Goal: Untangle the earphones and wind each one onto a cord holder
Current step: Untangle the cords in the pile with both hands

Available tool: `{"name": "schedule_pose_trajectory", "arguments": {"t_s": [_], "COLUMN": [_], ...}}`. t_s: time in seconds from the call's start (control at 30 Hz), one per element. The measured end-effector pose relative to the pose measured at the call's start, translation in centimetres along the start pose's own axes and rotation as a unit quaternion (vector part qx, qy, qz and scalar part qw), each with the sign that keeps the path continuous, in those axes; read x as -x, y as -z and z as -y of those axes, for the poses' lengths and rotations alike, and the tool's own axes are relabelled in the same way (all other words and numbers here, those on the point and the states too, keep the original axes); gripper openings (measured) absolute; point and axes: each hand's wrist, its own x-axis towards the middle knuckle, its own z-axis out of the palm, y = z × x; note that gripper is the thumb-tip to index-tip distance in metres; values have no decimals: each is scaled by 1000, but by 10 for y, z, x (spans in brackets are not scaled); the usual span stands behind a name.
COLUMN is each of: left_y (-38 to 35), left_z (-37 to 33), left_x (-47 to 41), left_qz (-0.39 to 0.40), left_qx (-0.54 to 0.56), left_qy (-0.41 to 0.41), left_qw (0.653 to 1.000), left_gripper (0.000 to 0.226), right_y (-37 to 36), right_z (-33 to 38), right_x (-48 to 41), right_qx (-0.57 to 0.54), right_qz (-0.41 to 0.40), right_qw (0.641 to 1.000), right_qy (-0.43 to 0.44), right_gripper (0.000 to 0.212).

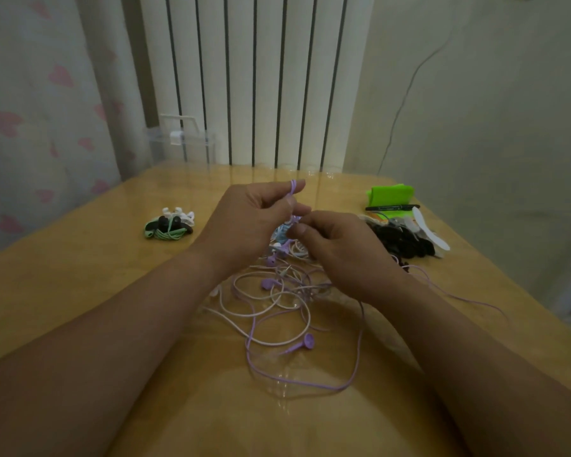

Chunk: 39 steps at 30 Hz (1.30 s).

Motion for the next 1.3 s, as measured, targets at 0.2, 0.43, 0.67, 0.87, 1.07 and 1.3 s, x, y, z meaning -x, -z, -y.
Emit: {"name": "schedule_pose_trajectory", "arguments": {"t_s": [0.2, 0.43, 0.67, 0.87, 1.07, 1.3], "left_y": [7, 10, 19, 21, 7, 2], "left_z": [10, 8, 0, -8, -3, 6], "left_x": [-4, -3, -5, -4, -6, -5], "left_qz": [54, 162, 259, 285, 130, 8], "left_qx": [-183, -242, -49, 245, 245, -17], "left_qy": [-50, -49, 22, 103, 104, -9], "left_qw": [980, 955, 964, 921, 955, 1000], "left_gripper": [37, 31, 25, 39, 35, 37], "right_y": [8, 15, 24, 26, 4, 2], "right_z": [0, -1, 2, -4, 3, 6], "right_x": [-2, -1, -2, -5, 0, 2], "right_qx": [28, 6, -151, -370, -154, -93], "right_qz": [-76, -79, -67, 29, 5, 6], "right_qw": [997, 997, 986, 926, 987, 995], "right_qy": [-1, 12, -5, -64, -54, -30], "right_gripper": [10, 6, 14, 16, 19, 21]}}
